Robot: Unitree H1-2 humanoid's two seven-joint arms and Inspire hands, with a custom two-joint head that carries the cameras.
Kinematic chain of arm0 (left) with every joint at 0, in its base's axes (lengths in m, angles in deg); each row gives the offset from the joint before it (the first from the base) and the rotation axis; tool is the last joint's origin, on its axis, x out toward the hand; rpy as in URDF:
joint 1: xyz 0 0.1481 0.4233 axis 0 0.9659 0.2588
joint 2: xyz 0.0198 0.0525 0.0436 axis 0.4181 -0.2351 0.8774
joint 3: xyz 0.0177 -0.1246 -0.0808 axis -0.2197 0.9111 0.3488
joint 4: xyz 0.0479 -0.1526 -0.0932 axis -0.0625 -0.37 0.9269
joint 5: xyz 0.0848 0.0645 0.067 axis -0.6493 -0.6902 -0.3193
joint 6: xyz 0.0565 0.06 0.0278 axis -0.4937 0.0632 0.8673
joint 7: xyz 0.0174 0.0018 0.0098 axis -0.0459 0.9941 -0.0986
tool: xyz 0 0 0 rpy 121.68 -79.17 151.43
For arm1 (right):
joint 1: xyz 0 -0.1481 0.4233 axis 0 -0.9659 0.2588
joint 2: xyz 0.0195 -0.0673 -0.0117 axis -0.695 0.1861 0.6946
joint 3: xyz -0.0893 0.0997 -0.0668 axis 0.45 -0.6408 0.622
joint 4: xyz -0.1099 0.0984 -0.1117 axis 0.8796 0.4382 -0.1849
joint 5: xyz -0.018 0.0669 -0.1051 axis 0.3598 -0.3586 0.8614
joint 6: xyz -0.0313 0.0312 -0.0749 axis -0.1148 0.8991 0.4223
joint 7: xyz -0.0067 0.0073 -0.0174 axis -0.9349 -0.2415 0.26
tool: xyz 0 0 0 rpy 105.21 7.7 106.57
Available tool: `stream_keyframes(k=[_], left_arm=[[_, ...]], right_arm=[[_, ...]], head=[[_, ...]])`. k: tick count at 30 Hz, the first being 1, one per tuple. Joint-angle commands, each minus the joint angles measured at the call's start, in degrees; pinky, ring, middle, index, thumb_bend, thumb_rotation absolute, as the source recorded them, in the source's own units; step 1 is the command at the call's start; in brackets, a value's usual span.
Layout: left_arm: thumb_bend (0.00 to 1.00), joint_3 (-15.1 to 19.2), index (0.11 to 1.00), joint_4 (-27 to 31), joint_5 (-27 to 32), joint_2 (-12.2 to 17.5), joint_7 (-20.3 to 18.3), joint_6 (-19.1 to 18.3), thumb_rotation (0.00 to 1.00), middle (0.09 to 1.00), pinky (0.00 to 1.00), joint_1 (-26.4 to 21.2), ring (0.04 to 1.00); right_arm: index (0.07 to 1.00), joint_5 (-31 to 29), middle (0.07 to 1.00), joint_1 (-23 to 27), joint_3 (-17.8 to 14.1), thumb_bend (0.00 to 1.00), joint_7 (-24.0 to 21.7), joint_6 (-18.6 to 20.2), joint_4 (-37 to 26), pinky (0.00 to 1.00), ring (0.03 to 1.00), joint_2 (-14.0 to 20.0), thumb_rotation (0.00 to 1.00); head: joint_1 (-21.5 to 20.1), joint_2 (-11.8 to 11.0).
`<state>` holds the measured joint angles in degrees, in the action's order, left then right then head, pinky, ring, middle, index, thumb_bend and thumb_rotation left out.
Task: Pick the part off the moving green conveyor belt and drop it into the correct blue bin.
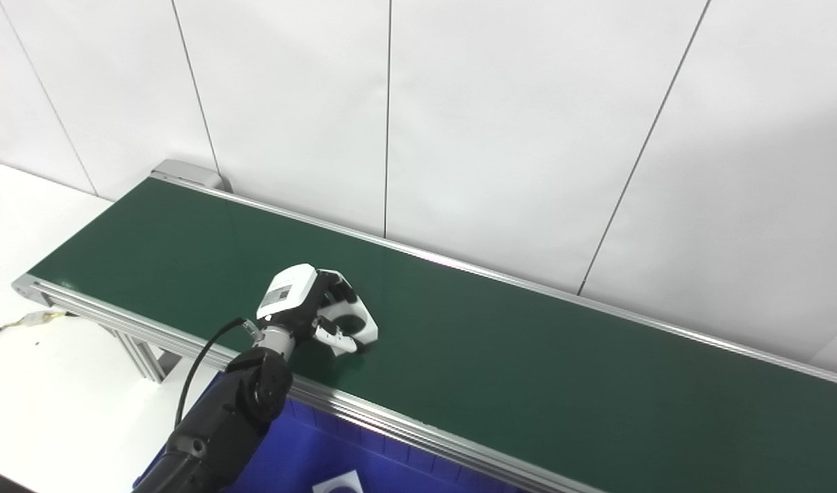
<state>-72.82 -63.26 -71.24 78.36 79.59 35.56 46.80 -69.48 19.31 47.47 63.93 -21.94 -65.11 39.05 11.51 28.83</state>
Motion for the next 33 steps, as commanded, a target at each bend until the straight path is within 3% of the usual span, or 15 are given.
stream_keyframes(k=[1, 10, 14, 18, 21, 22, 23, 29, 30, 33], left_arm=[[0.50, -0.1, 0.537, 1.6, 0.5, 0.9, -1.0, 0.6, 0.00, 0.472, 0.34, -1.5, 0.380], [0.49, 0.7, 0.544, 5.2, 1.1, 1.4, -2.7, -0.5, 0.00, 0.464, 0.32, -0.4, 0.367], [0.49, 2.3, 0.544, 10.0, 2.9, 1.8, -2.0, 2.4, 0.00, 0.456, 0.31, 2.1, 0.364], [0.49, 5.0, 0.546, 17.6, 6.6, 1.7, -2.5, 5.5, 0.00, 0.442, 0.28, 5.6, 0.357], [0.49, 6.6, 0.544, 24.1, 9.8, 2.3, -4.2, 7.5, 0.00, 0.440, 0.29, 8.3, 0.360], [0.50, 7.0, 0.508, 25.5, 10.5, 2.6, -4.5, 8.1, 0.00, 0.481, 0.28, 8.9, 0.397], [0.49, 7.4, 0.522, 27.2, 11.2, 2.9, -5.1, 8.3, 0.00, 0.467, 0.28, 9.6, 0.381], [0.49, 8.5, 0.546, 30.8, 15.1, 3.5, -7.1, 13.1, 0.00, 0.450, 0.27, 12.4, 0.358], [0.49, 8.6, 0.508, 30.9, 15.7, 3.5, -7.3, 14.1, 0.00, 0.488, 0.25, 12.8, 0.384], [0.49, 8.5, 0.539, 31.8, 17.3, 3.7, -9.1, 15.3, 0.00, 0.475, 0.29, 13.9, 0.370]], right_arm=[[0.884, -0.4, 0.883, -0.1, 0.1, 0.58, 0.3, -3.5, -1.8, 0.81, 0.856, -0.1, 0.03], [0.879, -1.1, 0.876, -0.1, 0.2, 0.57, 0.1, -3.5, -2.0, 0.80, 0.843, -0.2, 0.02], [0.869, 0.1, 0.867, -0.6, 0.4, 0.58, 0.8, -3.5, -2.7, 0.78, 0.828, -0.5, 0.04], [0.856, 0.0, 0.850, -1.3, 0.8, 0.60, 0.4, -3.5, -3.8, 0.74, 0.809, -0.7, 0.12], [0.846, 0.6, 0.832, -1.7, 1.2, 0.63, 0.2, -3.4, -5.0, 0.71, 0.791, -1.1, 0.17], [0.841, 0.8, 0.825, -1.9, 1.3, 0.66, 0.1, -3.4, -5.4, 0.69, 0.779, -1.2, 0.20], [0.831, 2.1, 0.812, -2.1, 1.2, 0.68, 0.5, -3.2, -6.0, 0.68, 0.763, -1.6, 0.21], [0.818, 5.0, 0.796, -3.1, 1.2, 0.72, 0.8, -1.7, -8.6, 0.69, 0.749, -3.3, 0.21], [0.815, 4.9, 0.795, -3.2, 1.2, 0.74, 0.6, -1.4, -9.1, 0.69, 0.755, -3.5, 0.20], [0.812, 5.1, 0.796, -3.5, 1.5, 0.76, 0.0, 0.7, -11.1, 0.71, 0.763, -4.2, 0.21]], head=[[-0.1, 0.1], [-0.8, 0.9], [-2.9, 2.1], [-7.4, 4.5], [-13.3, 7.7], [-13.7, 7.9], [-16.3, 8.6], [-22.9, 11.8], [-22.9, 11.8], [-25.9, 14.9]])
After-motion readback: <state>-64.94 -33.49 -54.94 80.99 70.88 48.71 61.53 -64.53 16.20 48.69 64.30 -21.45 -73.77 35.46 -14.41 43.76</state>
